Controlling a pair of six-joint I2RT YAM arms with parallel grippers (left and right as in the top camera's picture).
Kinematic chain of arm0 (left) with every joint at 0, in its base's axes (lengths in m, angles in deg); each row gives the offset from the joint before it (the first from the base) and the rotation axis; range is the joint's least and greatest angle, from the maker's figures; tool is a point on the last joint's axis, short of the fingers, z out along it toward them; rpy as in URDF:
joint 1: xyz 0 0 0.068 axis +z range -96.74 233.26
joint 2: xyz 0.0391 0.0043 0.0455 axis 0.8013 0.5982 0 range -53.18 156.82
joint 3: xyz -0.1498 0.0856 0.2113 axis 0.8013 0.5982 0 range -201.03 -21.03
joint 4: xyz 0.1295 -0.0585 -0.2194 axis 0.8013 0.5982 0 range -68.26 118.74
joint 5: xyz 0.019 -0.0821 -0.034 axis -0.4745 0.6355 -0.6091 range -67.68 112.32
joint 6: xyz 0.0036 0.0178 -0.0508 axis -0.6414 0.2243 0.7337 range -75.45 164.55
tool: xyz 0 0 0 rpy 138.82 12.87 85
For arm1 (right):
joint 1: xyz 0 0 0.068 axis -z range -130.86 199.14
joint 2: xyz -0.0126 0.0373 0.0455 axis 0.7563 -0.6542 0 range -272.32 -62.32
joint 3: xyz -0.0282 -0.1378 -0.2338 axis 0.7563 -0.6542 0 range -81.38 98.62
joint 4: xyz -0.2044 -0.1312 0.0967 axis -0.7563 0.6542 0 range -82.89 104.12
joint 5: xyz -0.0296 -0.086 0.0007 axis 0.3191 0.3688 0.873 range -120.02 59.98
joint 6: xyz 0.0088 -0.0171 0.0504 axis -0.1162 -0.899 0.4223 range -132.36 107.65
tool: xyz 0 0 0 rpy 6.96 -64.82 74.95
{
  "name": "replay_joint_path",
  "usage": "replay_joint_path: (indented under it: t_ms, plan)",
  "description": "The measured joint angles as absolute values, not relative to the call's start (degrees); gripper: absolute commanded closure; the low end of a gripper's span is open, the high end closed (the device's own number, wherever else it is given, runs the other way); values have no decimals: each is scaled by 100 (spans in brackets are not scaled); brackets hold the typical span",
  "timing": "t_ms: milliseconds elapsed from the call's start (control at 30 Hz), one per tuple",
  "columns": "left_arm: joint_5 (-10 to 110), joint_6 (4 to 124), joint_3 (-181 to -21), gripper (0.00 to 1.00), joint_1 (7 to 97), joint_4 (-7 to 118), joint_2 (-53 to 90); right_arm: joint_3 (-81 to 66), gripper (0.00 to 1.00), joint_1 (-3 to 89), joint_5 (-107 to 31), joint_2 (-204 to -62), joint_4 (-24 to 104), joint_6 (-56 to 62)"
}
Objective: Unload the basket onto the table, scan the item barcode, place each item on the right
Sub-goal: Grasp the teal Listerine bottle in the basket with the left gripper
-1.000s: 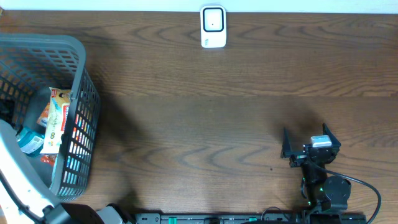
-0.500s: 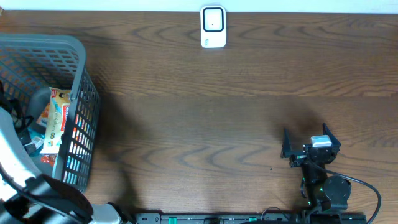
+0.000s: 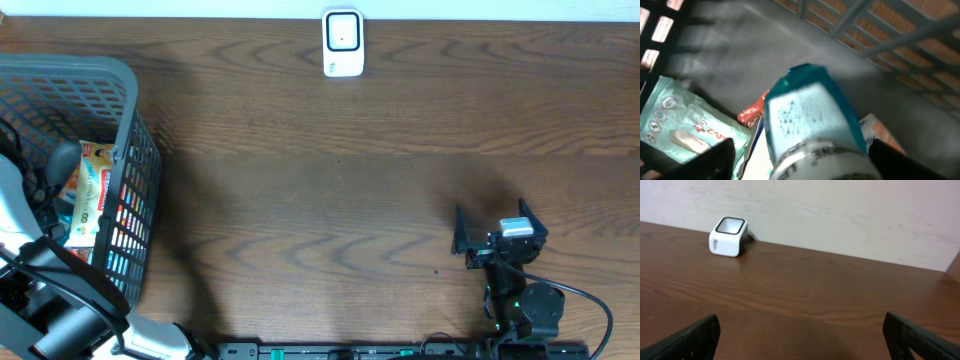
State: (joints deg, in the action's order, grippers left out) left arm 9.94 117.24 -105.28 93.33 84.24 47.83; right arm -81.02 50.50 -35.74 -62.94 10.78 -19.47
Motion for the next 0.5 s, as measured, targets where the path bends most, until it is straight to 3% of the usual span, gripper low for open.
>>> replay_joint_path:
  t_ms: [67, 267, 500]
  plan:
    - [917, 11641, -10528, 64, 9333, 8417, 4783, -8102, 1, 5050, -3574, -6294, 1078, -1947]
    - [727, 11149, -10528, 91, 9333, 8341, 4783, -8102, 1, 5050, -3574, -6294, 1078, -1947]
    - [690, 10502, -10528, 92, 9333, 8341, 4781, -8102, 1, 5050, -3571, -6294, 1075, -1947]
